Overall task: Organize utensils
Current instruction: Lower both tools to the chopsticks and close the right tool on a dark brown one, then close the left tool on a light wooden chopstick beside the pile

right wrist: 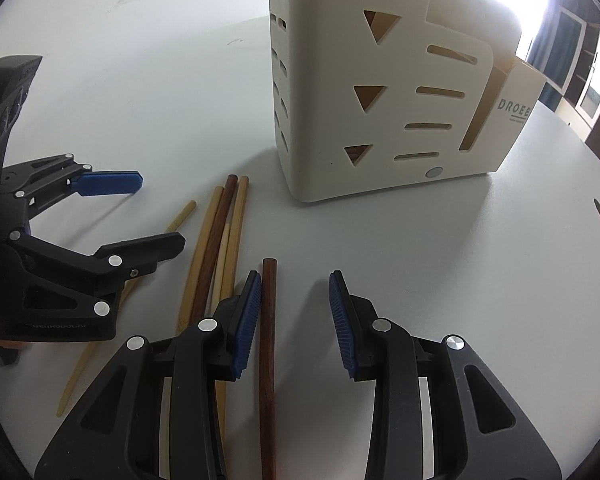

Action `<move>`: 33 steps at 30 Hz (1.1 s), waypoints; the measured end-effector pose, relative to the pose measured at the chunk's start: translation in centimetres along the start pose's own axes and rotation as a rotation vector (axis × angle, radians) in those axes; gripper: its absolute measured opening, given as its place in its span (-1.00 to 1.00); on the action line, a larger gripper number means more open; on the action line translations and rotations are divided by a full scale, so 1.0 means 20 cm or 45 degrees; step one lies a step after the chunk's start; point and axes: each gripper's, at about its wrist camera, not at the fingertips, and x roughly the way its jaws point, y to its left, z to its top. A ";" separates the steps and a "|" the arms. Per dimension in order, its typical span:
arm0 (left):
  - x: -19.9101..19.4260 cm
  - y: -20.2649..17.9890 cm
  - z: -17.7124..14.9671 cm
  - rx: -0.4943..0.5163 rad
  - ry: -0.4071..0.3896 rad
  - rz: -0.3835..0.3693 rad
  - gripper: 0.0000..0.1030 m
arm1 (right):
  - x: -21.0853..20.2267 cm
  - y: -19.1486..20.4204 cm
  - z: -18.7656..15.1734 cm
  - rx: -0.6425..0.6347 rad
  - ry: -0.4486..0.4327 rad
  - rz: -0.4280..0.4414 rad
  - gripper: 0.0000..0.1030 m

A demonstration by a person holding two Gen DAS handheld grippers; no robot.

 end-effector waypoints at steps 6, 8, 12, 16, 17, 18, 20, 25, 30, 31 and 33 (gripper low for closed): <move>-0.01 -0.05 0.00 0.054 -0.030 -0.037 -0.14 | -0.01 0.00 0.00 0.030 -0.011 -0.028 -0.59; -0.01 -0.06 0.01 0.057 -0.035 -0.038 -0.34 | -0.01 -0.01 -0.01 0.044 -0.011 -0.041 -0.73; -0.01 -0.06 0.02 0.055 -0.012 -0.082 -0.52 | -0.03 -0.03 -0.04 0.072 -0.021 -0.078 -0.84; 0.01 -0.01 0.04 0.024 0.028 -0.150 -0.80 | -0.08 -0.09 -0.05 0.087 -0.010 -0.067 -0.84; 0.01 0.00 0.04 0.017 0.032 -0.160 -0.81 | -0.08 -0.08 -0.05 0.081 -0.007 -0.064 -0.84; 0.02 0.01 0.05 0.005 0.038 -0.168 -0.81 | -0.09 -0.08 -0.05 0.075 -0.004 -0.065 -0.84; 0.02 0.01 0.04 -0.015 0.052 -0.179 -0.80 | -0.08 -0.07 -0.03 0.044 0.010 -0.081 -0.84; 0.02 0.00 0.02 -0.036 0.056 -0.173 -0.81 | -0.07 -0.02 -0.04 -0.034 0.002 -0.112 -0.83; 0.03 -0.02 0.03 -0.037 0.039 -0.138 -0.89 | -0.04 0.11 -0.05 -0.148 0.023 -0.117 -0.83; 0.03 -0.01 0.03 -0.055 0.041 -0.141 -0.91 | -0.04 0.12 -0.04 -0.163 0.041 -0.114 -0.83; 0.03 0.02 0.03 -0.110 0.051 -0.167 -0.91 | -0.04 0.14 0.00 -0.172 0.054 -0.096 -0.84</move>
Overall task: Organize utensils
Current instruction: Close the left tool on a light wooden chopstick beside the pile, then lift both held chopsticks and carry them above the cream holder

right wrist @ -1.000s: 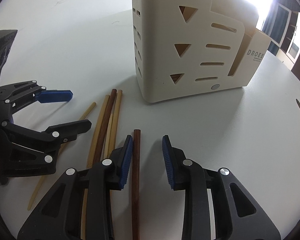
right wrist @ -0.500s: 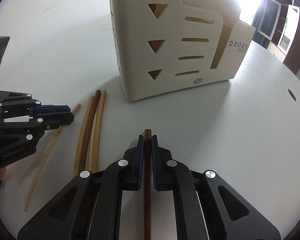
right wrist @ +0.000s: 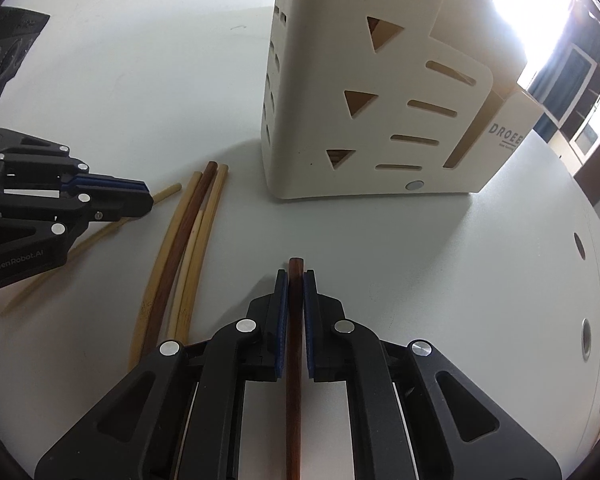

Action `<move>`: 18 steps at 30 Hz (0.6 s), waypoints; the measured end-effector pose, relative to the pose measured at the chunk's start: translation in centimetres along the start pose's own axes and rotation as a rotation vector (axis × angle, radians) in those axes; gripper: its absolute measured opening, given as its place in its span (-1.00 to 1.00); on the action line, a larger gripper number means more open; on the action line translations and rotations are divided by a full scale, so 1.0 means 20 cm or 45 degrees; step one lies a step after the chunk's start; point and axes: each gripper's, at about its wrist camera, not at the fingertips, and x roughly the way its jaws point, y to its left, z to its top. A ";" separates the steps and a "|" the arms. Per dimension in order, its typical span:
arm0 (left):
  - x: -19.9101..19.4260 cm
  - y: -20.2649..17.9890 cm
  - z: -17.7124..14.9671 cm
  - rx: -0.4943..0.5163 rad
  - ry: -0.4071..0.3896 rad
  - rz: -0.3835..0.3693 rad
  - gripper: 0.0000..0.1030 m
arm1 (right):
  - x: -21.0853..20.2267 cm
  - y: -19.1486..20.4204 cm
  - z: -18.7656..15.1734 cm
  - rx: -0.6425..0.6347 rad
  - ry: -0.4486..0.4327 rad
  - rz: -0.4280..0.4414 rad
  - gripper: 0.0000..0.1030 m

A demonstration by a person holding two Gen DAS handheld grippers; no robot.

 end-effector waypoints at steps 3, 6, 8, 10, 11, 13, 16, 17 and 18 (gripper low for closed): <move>-0.05 0.05 0.01 -0.064 -0.049 -0.007 -0.91 | -0.01 0.01 0.04 0.026 -0.048 0.076 -0.84; -0.15 0.14 0.01 -0.152 -0.124 -0.041 -0.91 | -0.05 0.04 0.07 0.026 -0.088 0.133 -0.84; -0.23 0.18 0.01 -0.207 -0.170 -0.062 -0.91 | -0.12 0.06 0.10 0.018 -0.148 0.151 -0.84; -0.30 0.21 0.00 -0.240 -0.218 -0.047 -0.91 | -0.20 0.08 0.14 0.020 -0.219 0.182 -0.84; -0.34 0.23 -0.01 -0.259 -0.235 -0.050 -0.91 | -0.25 0.09 0.16 0.023 -0.259 0.197 -0.84; -0.39 0.25 -0.03 -0.294 -0.260 -0.066 -0.91 | -0.35 0.10 0.19 0.031 -0.338 0.215 -0.85; -0.46 0.26 -0.05 -0.321 -0.296 -0.057 -0.92 | -0.49 0.09 0.22 0.041 -0.453 0.254 -0.85; -0.48 0.25 -0.06 -0.326 -0.309 -0.050 -0.92 | -0.53 0.09 0.23 0.041 -0.492 0.260 -0.85; -0.49 0.25 -0.06 -0.331 -0.320 -0.045 -0.92 | -0.56 0.08 0.24 0.040 -0.529 0.265 -0.85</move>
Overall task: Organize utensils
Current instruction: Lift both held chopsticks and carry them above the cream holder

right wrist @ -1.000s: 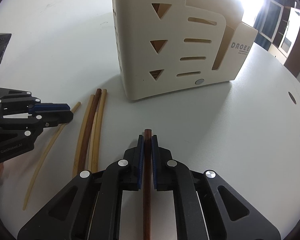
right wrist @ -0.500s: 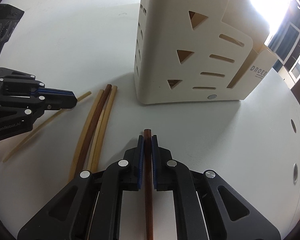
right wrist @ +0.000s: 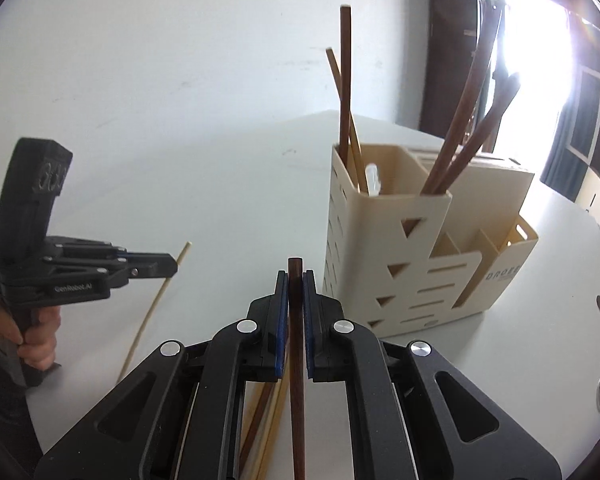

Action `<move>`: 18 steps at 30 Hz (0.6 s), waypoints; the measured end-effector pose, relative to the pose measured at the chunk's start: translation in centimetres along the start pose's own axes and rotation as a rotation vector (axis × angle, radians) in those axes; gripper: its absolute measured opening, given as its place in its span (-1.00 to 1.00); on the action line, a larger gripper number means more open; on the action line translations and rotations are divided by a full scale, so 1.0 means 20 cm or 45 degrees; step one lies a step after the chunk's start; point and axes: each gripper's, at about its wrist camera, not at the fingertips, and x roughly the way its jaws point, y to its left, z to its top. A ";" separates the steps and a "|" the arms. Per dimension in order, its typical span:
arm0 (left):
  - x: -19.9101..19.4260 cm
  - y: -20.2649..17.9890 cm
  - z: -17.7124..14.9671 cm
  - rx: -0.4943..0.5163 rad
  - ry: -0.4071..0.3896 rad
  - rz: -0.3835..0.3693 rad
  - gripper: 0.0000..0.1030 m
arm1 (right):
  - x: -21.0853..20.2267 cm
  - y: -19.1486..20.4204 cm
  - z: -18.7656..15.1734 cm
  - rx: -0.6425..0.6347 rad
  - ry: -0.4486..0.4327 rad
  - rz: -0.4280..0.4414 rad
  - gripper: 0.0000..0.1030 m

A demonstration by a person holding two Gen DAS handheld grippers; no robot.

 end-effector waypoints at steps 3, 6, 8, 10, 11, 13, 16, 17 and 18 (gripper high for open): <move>-0.07 0.02 0.01 -0.011 -0.036 -0.008 -0.92 | -0.07 0.02 0.04 0.006 -0.071 0.010 -0.85; -0.12 0.00 0.04 -0.024 -0.078 -0.026 -0.92 | -0.12 0.00 0.05 0.034 -0.122 0.023 -0.85; -0.15 -0.01 0.06 -0.013 -0.099 -0.036 -0.92 | -0.16 -0.01 0.06 0.055 -0.145 0.024 -0.85; -0.18 -0.05 0.09 0.001 -0.119 -0.045 -0.92 | -0.20 -0.07 0.05 0.075 -0.176 0.019 -0.85; -0.20 -0.06 0.09 0.008 -0.129 -0.050 -0.93 | -0.23 -0.09 0.05 0.086 -0.190 0.018 -0.85; -0.22 -0.10 0.11 0.025 -0.149 -0.064 -0.93 | -0.29 -0.16 0.05 0.109 -0.220 0.013 -0.85; -0.26 -0.15 0.15 0.059 -0.173 -0.089 -1.00 | -0.34 -0.21 0.06 0.136 -0.258 0.002 -0.85; -0.27 -0.17 0.16 0.072 -0.182 -0.096 -1.00 | -0.36 -0.22 0.06 0.142 -0.272 -0.006 -0.85; -0.27 -0.19 0.18 0.086 -0.191 -0.098 -1.00 | -0.37 -0.24 0.06 0.144 -0.284 -0.016 -0.85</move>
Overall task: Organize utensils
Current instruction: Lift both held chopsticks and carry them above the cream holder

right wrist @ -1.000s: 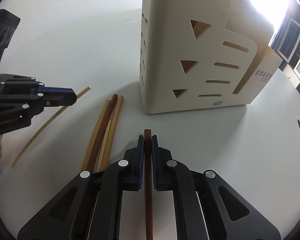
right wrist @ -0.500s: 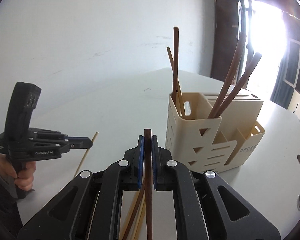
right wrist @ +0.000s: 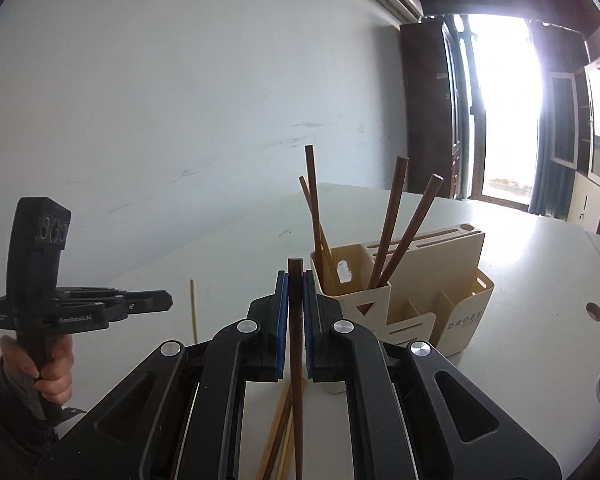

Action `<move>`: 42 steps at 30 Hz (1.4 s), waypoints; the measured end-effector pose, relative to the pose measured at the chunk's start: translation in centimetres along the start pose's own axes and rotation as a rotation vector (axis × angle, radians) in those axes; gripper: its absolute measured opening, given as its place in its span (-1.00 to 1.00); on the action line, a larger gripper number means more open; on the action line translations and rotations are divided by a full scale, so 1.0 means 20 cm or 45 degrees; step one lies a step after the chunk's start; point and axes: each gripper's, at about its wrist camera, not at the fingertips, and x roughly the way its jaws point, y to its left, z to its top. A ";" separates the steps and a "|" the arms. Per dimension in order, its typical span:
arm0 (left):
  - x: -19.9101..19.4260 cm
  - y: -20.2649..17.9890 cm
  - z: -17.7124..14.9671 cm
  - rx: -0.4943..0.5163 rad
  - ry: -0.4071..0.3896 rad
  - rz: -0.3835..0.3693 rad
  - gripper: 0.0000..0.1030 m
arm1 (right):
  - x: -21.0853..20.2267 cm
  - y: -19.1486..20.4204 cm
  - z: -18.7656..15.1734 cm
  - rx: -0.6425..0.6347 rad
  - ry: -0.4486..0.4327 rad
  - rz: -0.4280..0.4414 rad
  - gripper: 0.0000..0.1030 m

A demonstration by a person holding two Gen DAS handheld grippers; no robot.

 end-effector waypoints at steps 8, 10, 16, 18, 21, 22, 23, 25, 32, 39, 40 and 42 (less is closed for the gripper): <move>0.05 -0.03 0.09 0.086 0.030 0.030 -1.00 | -0.08 -0.05 0.02 0.043 -0.067 -0.040 -0.85; 0.15 -0.02 0.08 0.137 0.108 0.127 -0.98 | -0.09 -0.04 0.01 0.039 -0.063 -0.048 -0.85; 0.57 0.08 0.04 0.199 0.338 0.350 -0.10 | -0.12 -0.01 0.01 0.052 -0.069 -0.070 -0.85; 0.70 0.10 0.02 0.194 0.415 0.398 -0.06 | -0.12 0.00 0.01 0.047 -0.071 -0.077 -0.85; 0.87 0.13 -0.02 0.189 0.503 0.483 -0.06 | -0.11 0.00 0.00 0.049 -0.055 -0.078 -0.85; 0.90 0.14 -0.03 0.177 0.522 0.494 -0.06 | -0.10 -0.01 0.00 0.054 -0.048 -0.081 -0.85; 0.93 0.15 -0.03 0.163 0.536 0.490 -0.06 | -0.09 -0.01 -0.01 0.058 -0.036 -0.078 -0.85; 0.98 0.16 -0.03 0.160 0.551 0.498 -0.06 | -0.07 -0.01 -0.02 0.064 -0.023 -0.082 -0.85; 1.08 0.20 -0.04 0.116 0.572 0.505 -0.40 | -0.06 0.01 -0.02 0.046 -0.008 -0.070 -0.85; 1.10 0.30 -0.03 0.031 0.496 0.474 -0.91 | -0.06 0.02 -0.02 0.043 -0.010 -0.036 -0.85; 1.10 0.30 -0.04 0.039 0.487 0.482 -0.91 | -0.06 0.02 -0.02 0.042 -0.012 -0.032 -0.85; 1.09 0.30 -0.05 0.027 0.482 0.484 -0.91 | -0.07 0.01 -0.01 0.039 -0.023 -0.026 -0.85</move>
